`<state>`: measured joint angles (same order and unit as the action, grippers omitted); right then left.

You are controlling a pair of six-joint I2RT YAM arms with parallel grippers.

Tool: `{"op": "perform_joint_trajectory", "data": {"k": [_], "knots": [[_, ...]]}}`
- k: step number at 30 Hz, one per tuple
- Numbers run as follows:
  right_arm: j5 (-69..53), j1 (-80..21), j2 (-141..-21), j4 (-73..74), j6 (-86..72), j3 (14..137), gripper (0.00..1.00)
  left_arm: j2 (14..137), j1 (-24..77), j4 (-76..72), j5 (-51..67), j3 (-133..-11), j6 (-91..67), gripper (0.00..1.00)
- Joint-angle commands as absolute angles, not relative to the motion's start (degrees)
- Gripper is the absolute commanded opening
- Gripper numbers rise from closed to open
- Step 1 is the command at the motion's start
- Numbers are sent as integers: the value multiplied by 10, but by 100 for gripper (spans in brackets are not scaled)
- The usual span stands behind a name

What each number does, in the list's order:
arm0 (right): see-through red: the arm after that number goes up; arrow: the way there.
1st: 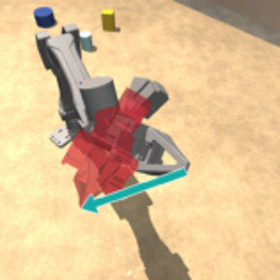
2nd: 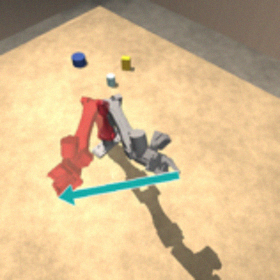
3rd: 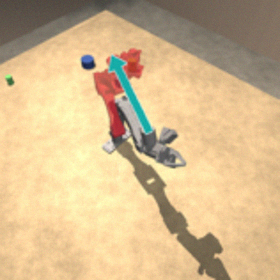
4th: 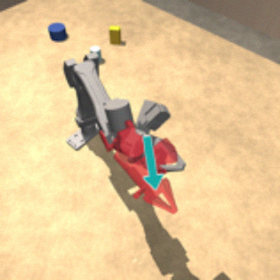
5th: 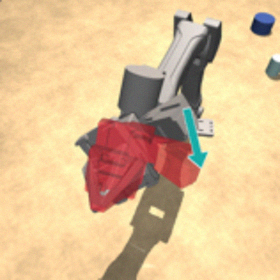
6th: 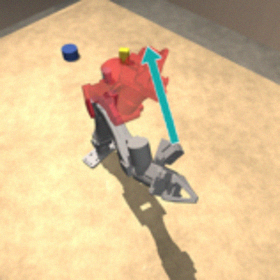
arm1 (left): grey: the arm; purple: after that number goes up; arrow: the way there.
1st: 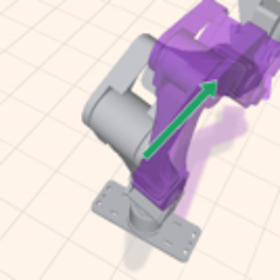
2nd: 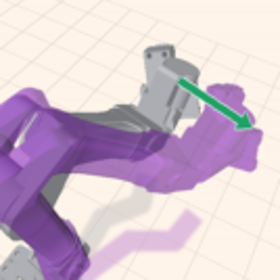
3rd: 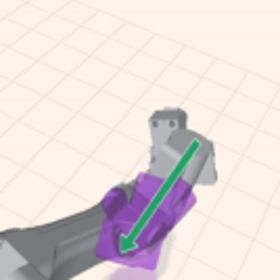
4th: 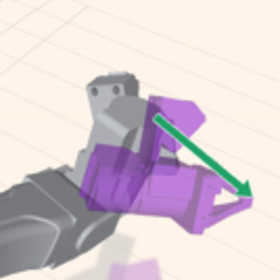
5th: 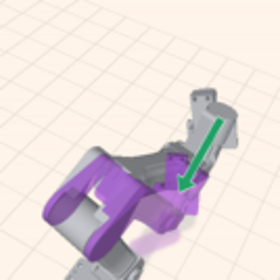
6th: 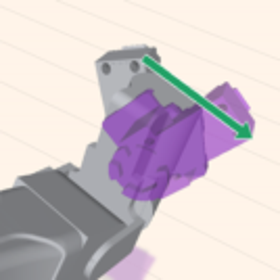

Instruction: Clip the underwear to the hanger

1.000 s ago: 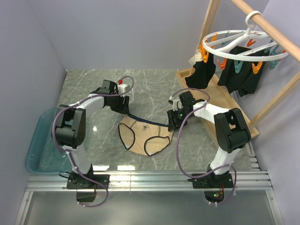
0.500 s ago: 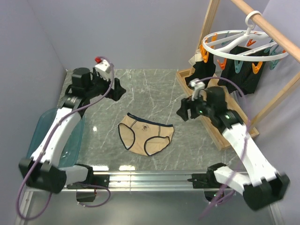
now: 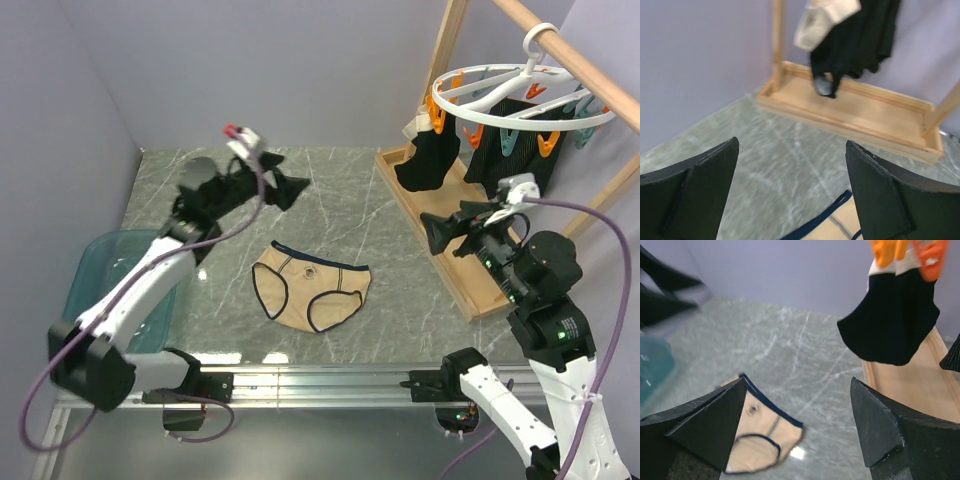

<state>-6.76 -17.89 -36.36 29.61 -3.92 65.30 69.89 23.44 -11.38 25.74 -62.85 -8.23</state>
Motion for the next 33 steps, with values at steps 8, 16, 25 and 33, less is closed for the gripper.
{"op": "perform_joint_trajectory", "data": {"k": [8, 16, 25, 33], "knots": [[-19, -174, -416, 255, -197, 765, 83, 947, 418, -362, 200, -805, -36, 88], [36, -173, -506, 203, -227, 807, 73, 1099, 465, -500, 143, -934, -96, 78], [131, -204, -589, 168, -171, 845, 57, 1248, 491, -578, 120, -1090, -131, 70], [159, -207, -601, 149, -160, 847, 54, 1303, 497, -606, 105, -1147, -149, 67]]}}
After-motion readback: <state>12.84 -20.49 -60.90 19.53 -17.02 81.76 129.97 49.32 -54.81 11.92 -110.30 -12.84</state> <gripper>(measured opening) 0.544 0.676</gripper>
